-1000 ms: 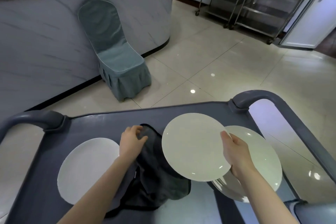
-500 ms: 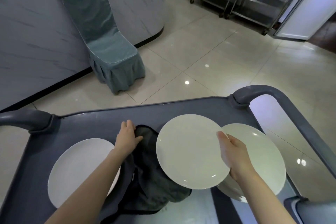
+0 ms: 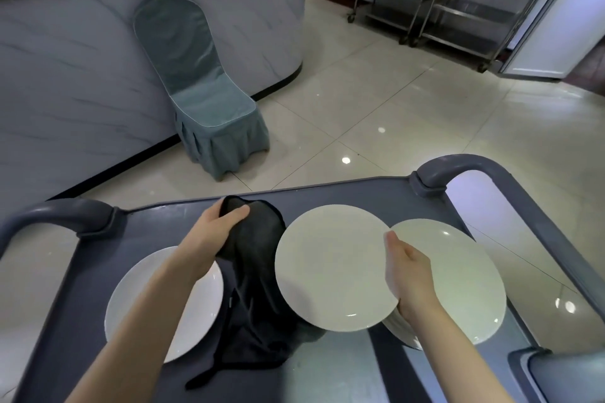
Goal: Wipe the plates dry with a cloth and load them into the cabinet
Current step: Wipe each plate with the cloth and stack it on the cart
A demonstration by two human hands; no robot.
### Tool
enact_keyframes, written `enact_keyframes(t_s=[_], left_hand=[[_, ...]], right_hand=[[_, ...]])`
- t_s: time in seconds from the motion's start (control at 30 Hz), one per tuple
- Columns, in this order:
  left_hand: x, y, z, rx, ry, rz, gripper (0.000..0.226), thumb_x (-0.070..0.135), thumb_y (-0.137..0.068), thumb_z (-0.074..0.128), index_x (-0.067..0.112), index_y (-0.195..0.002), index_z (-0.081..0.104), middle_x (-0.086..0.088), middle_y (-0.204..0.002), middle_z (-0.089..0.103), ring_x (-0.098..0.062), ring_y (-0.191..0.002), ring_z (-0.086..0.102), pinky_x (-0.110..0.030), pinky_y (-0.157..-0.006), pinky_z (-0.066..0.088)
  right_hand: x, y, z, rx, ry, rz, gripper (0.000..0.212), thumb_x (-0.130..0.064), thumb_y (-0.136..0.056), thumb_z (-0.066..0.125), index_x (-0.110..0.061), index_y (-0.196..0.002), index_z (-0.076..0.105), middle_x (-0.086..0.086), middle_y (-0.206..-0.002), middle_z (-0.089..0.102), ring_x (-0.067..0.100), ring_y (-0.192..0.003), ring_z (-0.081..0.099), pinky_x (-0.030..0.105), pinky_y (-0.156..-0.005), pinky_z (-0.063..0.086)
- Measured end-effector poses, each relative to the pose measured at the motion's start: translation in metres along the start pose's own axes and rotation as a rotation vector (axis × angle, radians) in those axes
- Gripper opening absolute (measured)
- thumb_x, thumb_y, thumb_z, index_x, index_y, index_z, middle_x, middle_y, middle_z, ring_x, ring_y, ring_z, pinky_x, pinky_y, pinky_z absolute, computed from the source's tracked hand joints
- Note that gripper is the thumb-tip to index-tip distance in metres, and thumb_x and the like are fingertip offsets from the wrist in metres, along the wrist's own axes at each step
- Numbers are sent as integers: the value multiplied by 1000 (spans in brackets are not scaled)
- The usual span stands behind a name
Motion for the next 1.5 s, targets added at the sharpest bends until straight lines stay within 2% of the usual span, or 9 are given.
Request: enact_keyframes(t_s=[0.17, 0.3, 0.4, 0.53, 0.7, 0.9, 1.03, 1.17, 1.5], left_hand=[[40, 40, 19, 94, 0, 229, 7, 28, -94, 65, 34, -96, 68, 9, -93, 76, -12, -91, 72, -29, -77, 57], [20, 83, 93, -353, -440, 381, 8, 40, -88, 60, 44, -95, 61, 23, -89, 70, 4, -83, 64, -12, -72, 46], [-14, 98, 121, -591, -782, 385, 28, 49, -91, 46, 43, -113, 62, 33, -111, 64, 10, -107, 54, -10, -94, 38], [1, 92, 108, -313, -1049, 793, 34, 25, -99, 53, 26, -130, 65, 15, -138, 58, -6, -134, 45, -29, -113, 33], [-30, 108, 120, -465, -1364, 825, 54, 51, -100, 29, 42, -153, 25, 20, -163, 11, -8, -152, -1, -34, -121, 1], [-22, 112, 151, -442, -1344, 949, 47, 38, -103, 27, 33, -148, 42, 15, -159, 29, -10, -150, 19, -39, -120, 19], [-15, 66, 149, -272, -1469, 744, 59, 51, -103, 22, 36, -158, 5, 17, -163, -10, -11, -151, -13, -42, -123, -3], [-10, 53, 123, -139, -1457, 675, 62, 57, -102, 19, 37, -157, -2, 18, -160, -19, -10, -150, -19, -37, -121, -14], [-43, 128, 142, -366, -1259, 893, 59, 26, -98, 25, 25, -157, 18, 12, -164, 12, -12, -153, -1, -39, -123, -1]], right_hand=[[-9, 8, 9, 30, 9, -107, 53, -29, -99, 52, -22, -55, 24, -10, -54, 25, 13, -55, 22, 32, -58, 21], [-10, 12, 18, 59, -49, -105, 52, -30, -101, 51, -23, -55, 28, -3, -57, 29, 19, -63, 27, 32, -61, 26], [-15, 15, 17, 96, -82, -123, 47, -29, -102, 51, -18, -60, 31, 3, -61, 31, 21, -67, 29, 34, -66, 30], [-9, 16, 10, 81, -209, -28, 32, -31, -102, 50, -12, -76, 48, 8, -75, 43, 22, -72, 38, 34, -69, 34], [-18, 19, 4, 125, -252, -68, 31, -30, -103, 51, -10, -79, 47, 9, -77, 38, 20, -68, 34, 31, -60, 31], [-8, 25, 22, 55, -226, -14, 41, -33, -101, 52, -6, -70, 54, 10, -71, 52, 21, -70, 46, 36, -69, 42], [-2, 35, 31, 15, -273, -32, 37, -32, -100, 54, -10, -69, 56, 2, -64, 53, 19, -64, 46, 30, -63, 43], [-17, 35, 18, 52, -310, -54, 43, -32, -98, 55, -10, -61, 50, -4, -52, 50, 14, -51, 46, 23, -52, 43], [-16, 42, 12, 108, -242, -124, 43, -32, -101, 54, -12, -66, 42, 6, -65, 38, 19, -65, 35, 34, -64, 35]])
Point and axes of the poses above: each hand's wrist, its own y-axis away from the middle knuckle, its own z-axis out of the palm, x = y × z, the point moved 6 cm from there along -y, towards the middle knuckle
